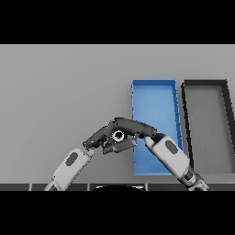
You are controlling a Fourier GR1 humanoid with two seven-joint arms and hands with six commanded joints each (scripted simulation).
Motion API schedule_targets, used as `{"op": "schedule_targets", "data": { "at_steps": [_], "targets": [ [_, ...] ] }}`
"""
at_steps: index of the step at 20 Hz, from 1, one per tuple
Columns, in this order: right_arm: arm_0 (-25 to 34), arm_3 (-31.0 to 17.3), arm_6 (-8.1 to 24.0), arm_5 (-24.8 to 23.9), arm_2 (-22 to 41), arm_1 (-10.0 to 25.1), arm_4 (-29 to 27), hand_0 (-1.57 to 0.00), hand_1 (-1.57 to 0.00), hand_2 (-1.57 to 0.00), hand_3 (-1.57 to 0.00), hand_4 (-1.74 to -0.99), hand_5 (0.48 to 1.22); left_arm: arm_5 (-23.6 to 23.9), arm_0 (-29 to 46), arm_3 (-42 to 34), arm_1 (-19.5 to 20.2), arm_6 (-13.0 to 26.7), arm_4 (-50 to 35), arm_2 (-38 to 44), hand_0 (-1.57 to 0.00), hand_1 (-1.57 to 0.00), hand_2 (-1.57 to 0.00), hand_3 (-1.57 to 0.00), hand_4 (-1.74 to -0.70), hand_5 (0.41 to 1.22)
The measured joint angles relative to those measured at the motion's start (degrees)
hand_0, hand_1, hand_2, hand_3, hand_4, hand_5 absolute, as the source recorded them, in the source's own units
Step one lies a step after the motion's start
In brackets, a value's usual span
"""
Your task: Pick up the blue pipe and place it into the blue bin.
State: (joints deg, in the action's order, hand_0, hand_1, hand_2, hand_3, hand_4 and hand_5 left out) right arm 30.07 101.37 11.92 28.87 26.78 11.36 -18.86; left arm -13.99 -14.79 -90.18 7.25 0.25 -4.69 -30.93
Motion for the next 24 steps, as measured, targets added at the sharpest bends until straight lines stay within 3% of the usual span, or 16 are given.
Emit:
{"op": "schedule_targets", "data": {
  "at_steps": [1, 3, 4, 5, 6, 7, 8, 11, 14, 20, 23, 24],
  "targets": [
    [0.7, -0.4, 0.7, -0.9, -0.1, -0.2, -0.9, -1.53, -1.53, -1.53, -1.52, -1.480, 1.168, 0.3, -0.2, -0.1, -0.4, 0.1, -0.6, 0.1, -1.43, -1.35, -1.22, -1.33, -1.65, 1.221],
    [0.4, -0.1, 0.7, -1.7, -0.1, 0.5, -3.8, -1.55, -1.55, -1.55, -1.54, -1.487, 1.187, 0.7, 0.3, -1.4, 2.2, -2.4, 2.2, -0.4, -0.93, -0.87, -0.78, -0.85, -1.41, 1.221],
    [0.1, -0.1, 0.8, -1.9, 0.1, 0.9, -4.0, -1.55, -1.55, -1.55, -1.54, -1.488, 1.194, -0.7, -0.6, -1.0, 3.3, -2.0, 4.1, -0.7, -0.74, -0.69, -0.62, -0.68, -1.31, 1.221],
    [0.5, 0.1, 3.0, -2.2, 0.2, 0.8, -4.4, -1.56, -1.56, -1.56, -1.55, -1.490, 1.199, -1.9, -1.5, 0.0, 3.5, -3.2, 5.6, -1.0, -0.59, -0.55, -0.50, -0.55, -1.22, 1.221],
    [0.6, 0.3, 3.6, -1.9, -0.2, 1.5, -4.2, -1.56, -1.56, -1.56, -1.55, -1.491, 1.204, -2.7, -1.3, -0.3, 3.9, -3.3, 6.7, -1.6, -0.47, -0.44, -0.40, -0.44, -1.14, 1.187],
    [0.0, 0.1, 2.3, -1.7, 0.5, 1.0, -3.1, -1.56, -1.56, -1.56, -1.56, -1.492, 1.207, -3.0, -1.5, 0.0, 3.8, -2.4, 8.3, -1.8, -0.38, -0.35, -0.32, -0.35, -1.09, 1.113],
    [0.0, 0.4, 2.4, -1.3, 0.6, 1.0, -3.2, -1.56, -1.56, -1.56, -1.56, -1.493, 1.210, -3.1, -1.2, 0.2, 3.8, -4.0, 9.2, -1.9, -0.30, -0.28, -0.26, -0.28, -1.04, 1.020],
    [-0.2, 1.2, 0.8, -1.8, 0.9, 0.3, -2.9, -1.57, -1.57, -1.57, -1.57, -1.496, 1.215, -2.2, -1.8, 0.9, 3.7, -3.1, 9.9, -1.4, -0.15, -0.14, -0.13, -0.14, -0.94, 0.785],
    [0.0, 0.9, 1.3, -1.9, 0.6, 1.0, -1.6, -1.57, -1.57, -1.57, -1.57, -1.495, 1.218, -1.9, -2.3, 1.3, 3.8, -1.6, 10.1, -1.0, -0.08, -0.07, -0.07, -0.07, -0.89, 0.664],
    [-0.1, 0.7, 0.8, -1.9, 0.7, -0.1, -3.2, -1.57, -1.57, -1.57, -1.57, -1.488, 1.220, -2.5, -1.7, 2.3, 3.2, -0.2, 8.0, -0.1, -0.02, -0.02, -0.02, -0.02, -0.90, 0.569],
    [0.8, 0.8, 4.0, -3.4, -0.6, 0.3, -6.8, -1.57, -1.57, -1.57, -1.57, -1.491, 1.221, -2.0, -1.3, 1.9, 2.9, 1.7, 8.1, -0.2, -0.01, -0.01, -0.01, -0.01, -0.90, 0.548],
    [1.9, 1.5, 5.9, -4.5, -1.6, 0.2, -10.5, -1.57, -1.57, -1.57, -1.57, -1.541, 1.221, -1.7, -1.3, 2.3, 2.2, 2.5, 8.4, -0.6, -0.01, -0.01, -0.01, -0.01, -0.91, 0.541]
  ]
}}
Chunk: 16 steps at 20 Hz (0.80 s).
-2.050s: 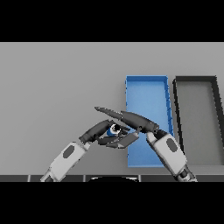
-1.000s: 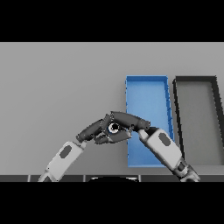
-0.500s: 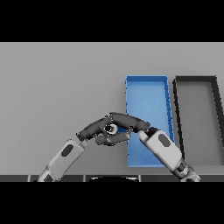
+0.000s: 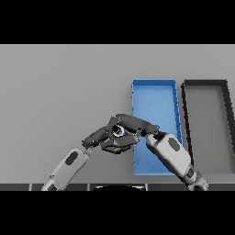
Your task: Pick up the blue pipe and place it into the blue bin.
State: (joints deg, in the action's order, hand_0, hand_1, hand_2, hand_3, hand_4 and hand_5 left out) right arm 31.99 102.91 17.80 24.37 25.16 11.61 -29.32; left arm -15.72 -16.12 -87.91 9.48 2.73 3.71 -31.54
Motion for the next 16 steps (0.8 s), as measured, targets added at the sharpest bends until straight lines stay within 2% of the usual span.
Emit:
{"op": "schedule_targets", "data": {
  "at_steps": [3, 4, 6, 9, 11, 13, 16],
  "targets": [
    [2.2, 1.5, 5.2, -1.1, -1.7, 1.4, -5.3, -1.57, -1.57, -1.57, -1.57, -1.639, 1.221, -0.2, 0.3, -1.0, 0.3, 1.4, -0.4, 0.0, 0.00, 0.00, 0.00, 0.00, -0.91, 0.514],
    [4.2, 1.8, 6.5, -3.0, -3.6, 1.7, -9.4, -1.57, -1.57, -1.57, -1.57, -1.659, 1.221, -0.4, 0.9, -1.2, 0.5, 1.5, -0.5, -0.2, 0.00, 0.00, 0.00, 0.00, -0.92, 0.507],
    [7.6, 2.5, 10.0, -6.9, -6.2, 2.6, -14.5, -1.57, -1.57, -1.57, -1.57, -1.689, 1.171, -0.8, 0.8, -1.0, 0.6, 1.4, -0.5, -0.3, 0.00, 0.00, 0.00, 0.00, -0.92, 0.503],
    [16.9, 0.0, 10.5, -10.9, -12.6, 4.8, -22.3, -1.57, -1.57, -1.57, -1.57, -1.714, 1.134, -0.7, 0.7, -0.9, 0.3, 2.9, -0.3, -0.6, 0.00, 0.00, 0.00, 0.00, -0.92, 0.503],
    [21.3, -2.1, 8.7, -11.3, -15.6, 6.9, -22.0, -1.57, -1.57, -1.57, -1.57, -1.724, 1.117, -0.5, 0.9, -1.2, 0.8, 1.4, 0.0, -0.5, 0.00, 0.00, 0.00, 0.00, -0.91, 0.502],
    [24.3, -4.8, 8.6, -14.0, -18.5, 8.8, -20.9, -1.57, -1.57, -1.57, -1.57, -1.730, 1.110, -0.9, 2.1, -2.2, 2.0, -0.4, -0.2, -0.4, 0.00, 0.00, 0.00, 0.00, -0.90, 0.495],
    [28.3, -13.6, 8.3, -16.4, -22.0, 10.8, -15.1, -1.57, -1.57, -1.57, -1.57, -1.735, 1.131, -1.3, 2.2, -2.7, 1.7, 0.6, -0.7, -0.7, 0.00, 0.00, 0.00, 0.00, -0.91, 0.491]
  ]
}}
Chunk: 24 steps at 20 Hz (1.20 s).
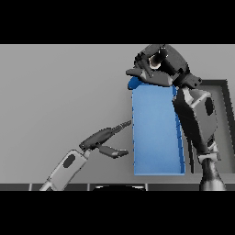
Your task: Pick up the blue pipe and place it into the blue bin.
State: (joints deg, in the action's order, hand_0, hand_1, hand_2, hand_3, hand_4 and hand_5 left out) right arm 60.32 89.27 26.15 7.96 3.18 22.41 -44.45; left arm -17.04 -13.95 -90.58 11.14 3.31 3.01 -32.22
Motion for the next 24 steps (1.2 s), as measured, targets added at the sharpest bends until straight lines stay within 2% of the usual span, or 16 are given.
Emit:
{"op": "schedule_targets", "data": {
  "at_steps": [4, 6, 9, 12, 15, 17, 19, 20, 21, 22, 24],
  "targets": [
    [-4.3, -6.7, 2.3, 0.4, -3.8, 3.0, 4.4, -1.57, -1.57, -1.57, -1.57, -1.739, 1.124, 0.4, -0.7, 1.1, -0.7, 0.7, -0.3, 0.7, 0.00, 0.00, 0.00, 0.00, -0.91, 0.489],
    [-7.9, -8.9, 3.1, 0.2, -4.5, 2.6, 6.7, -1.57, -1.57, -1.57, -1.57, -1.740, 1.117, 0.2, -0.7, 0.9, 0.1, 0.5, -0.6, 1.2, 0.00, 0.00, 0.00, 0.00, -0.90, 0.489],
    [-14.3, -8.3, 5.0, -0.3, -4.4, 1.0, 9.2, -1.57, -1.57, -1.57, -1.57, -1.740, 1.121, -0.1, -1.1, 1.2, -0.1, 1.2, -1.3, 1.6, 0.00, 0.00, 0.00, 0.00, -0.89, 0.478],
    [-20.1, -7.7, 8.8, -2.6, -4.5, -0.1, 11.8, -1.57, -1.57, -1.57, -1.57, -1.741, 1.120, 0.2, -0.6, 0.6, -0.1, 1.2, -1.0, 1.3, 0.00, 0.00, 0.00, 0.00, -0.89, 0.470],
    [-25.2, -8.5, 8.8, -5.4, -0.6, 2.4, 10.0, -1.57, -1.57, -1.57, -1.57, -1.741, 1.122, -0.1, -0.3, 0.3, -0.2, 0.6, -1.2, 1.1, 0.00, 0.00, 0.00, 0.00, -0.88, 0.463],
    [-27.3, -9.7, 8.8, -6.7, 3.1, 3.8, 8.7, -1.57, -1.57, -1.57, -1.57, -1.655, 1.124, 0.3, -0.3, 0.2, -0.3, 1.0, -1.0, 1.1, 0.00, 0.00, 0.00, 0.00, -0.88, 0.464],
    [-29.8, -10.2, 8.8, -5.9, 5.3, 4.6, 8.9, -1.57, -1.57, -1.57, -1.57, -1.591, 1.114, 0.3, -0.1, 0.3, -0.3, 0.9, -0.9, 0.9, 0.00, 0.00, 0.00, 0.00, -0.88, 0.460],
    [-30.7, -10.7, 8.6, -5.6, 7.0, 5.2, 8.8, -1.57, -1.57, -1.57, -1.33, -1.599, 1.110, 0.2, -0.4, 0.7, -0.3, 1.2, -1.0, 1.1, 0.00, 0.00, 0.00, 0.00, -0.89, 0.457],
    [-31.4, -12.9, 8.8, -7.3, 10.8, 7.6, 6.7, -1.56, -1.46, -1.39, -1.12, -1.547, 1.133, 0.3, -0.6, 0.7, -0.2, 1.4, -1.1, 1.4, 0.00, 0.00, 0.00, 0.00, -0.89, 0.455],
    [-31.0, -14.8, 8.8, -10.7, 15.1, 10.5, 2.4, -1.31, -1.17, -1.11, -0.90, -1.503, 1.150, 0.5, -0.9, 1.0, -0.6, 1.9, -0.9, 1.2, 0.00, 0.00, 0.00, 0.00, -0.89, 0.453],
    [-29.3, -16.0, 8.8, -15.2, 24.0, 14.2, -6.2, -0.84, -0.75, -0.71, -0.57, -1.392, 1.176, 0.5, -0.8, 0.6, -0.8, 1.6, -0.9, 1.0, 0.00, 0.00, 0.00, 0.00, -0.89, 0.453]
  ]
}}
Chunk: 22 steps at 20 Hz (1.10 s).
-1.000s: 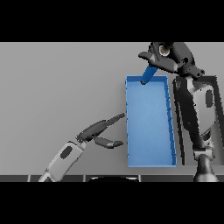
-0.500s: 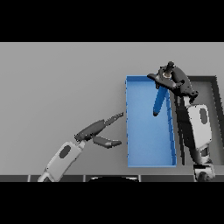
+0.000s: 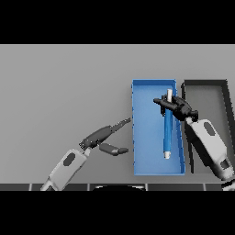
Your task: Pick up the blue pipe and place it into the blue bin.
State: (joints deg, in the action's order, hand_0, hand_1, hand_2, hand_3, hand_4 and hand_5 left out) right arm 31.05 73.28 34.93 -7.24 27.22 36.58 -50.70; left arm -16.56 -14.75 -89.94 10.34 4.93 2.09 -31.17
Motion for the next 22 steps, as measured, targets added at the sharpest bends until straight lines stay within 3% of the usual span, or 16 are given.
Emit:
{"op": "schedule_targets", "data": {
  "at_steps": [2, 3, 7, 10, 13, 17, 22],
  "targets": [
    [2.7, -1.3, 0.0, -3.4, 7.3, 3.7, -7.0, -0.53, -0.48, -0.46, -0.37, -1.285, 1.141, -0.3, 0.6, -1.1, 0.6, -0.2, -0.5, 0.1, 0.00, 0.00, 0.00, 0.00, -0.89, 0.453],
    [4.4, -1.5, 0.0, -2.1, 10.0, 4.7, -7.8, -0.43, -0.38, -0.36, -0.29, -1.242, 1.081, -0.3, 0.9, -1.0, 0.6, 0.6, -0.3, -0.2, 0.00, 0.00, 0.00, 0.00, -0.89, 0.453],
    [6.7, -1.6, 0.0, -0.9, 15.9, 6.4, -3.6, -0.17, -0.16, -0.15, -0.12, -1.149, 0.887, -0.4, 0.7, -0.6, 0.3, 0.4, -0.4, -0.2, 0.00, 0.00, 0.00, 0.00, -0.90, 0.451],
    [7.4, -2.6, -1.9, 0.6, 18.6, 6.7, 1.1, -0.09, -0.08, -0.08, -0.06, -1.126, 0.794, 0.1, 0.6, -0.6, 0.0, 0.2, 0.0, -0.3, 0.00, 0.00, 0.00, 0.00, -0.90, 0.453],
    [8.0, -4.8, -3.0, 0.6, 18.8, 5.9, 2.4, -0.04, -0.04, -0.04, -0.03, -1.124, 0.717, -0.1, 0.6, 0.1, 0.1, -0.2, -0.3, 0.1, 0.00, 0.00, 0.00, 0.00, -0.91, 0.458],
    [7.2, -4.2, -4.5, 0.3, 18.7, 6.2, 2.5, -0.02, -0.02, -0.02, -0.01, -1.123, 0.689, 0.2, 0.9, 0.3, -0.5, -0.2, 0.1, -0.4, 0.00, 0.00, 0.00, 0.00, -0.92, 0.464],
    [7.8, -4.7, -4.0, 1.4, 18.7, 6.7, 2.7, -0.01, -0.01, -0.01, -0.01, -1.129, 0.674, -0.2, 1.0, 1.0, -0.4, -0.8, -0.3, -0.1, 0.00, 0.00, 0.00, 0.00, -0.92, 0.467]
  ]
}}
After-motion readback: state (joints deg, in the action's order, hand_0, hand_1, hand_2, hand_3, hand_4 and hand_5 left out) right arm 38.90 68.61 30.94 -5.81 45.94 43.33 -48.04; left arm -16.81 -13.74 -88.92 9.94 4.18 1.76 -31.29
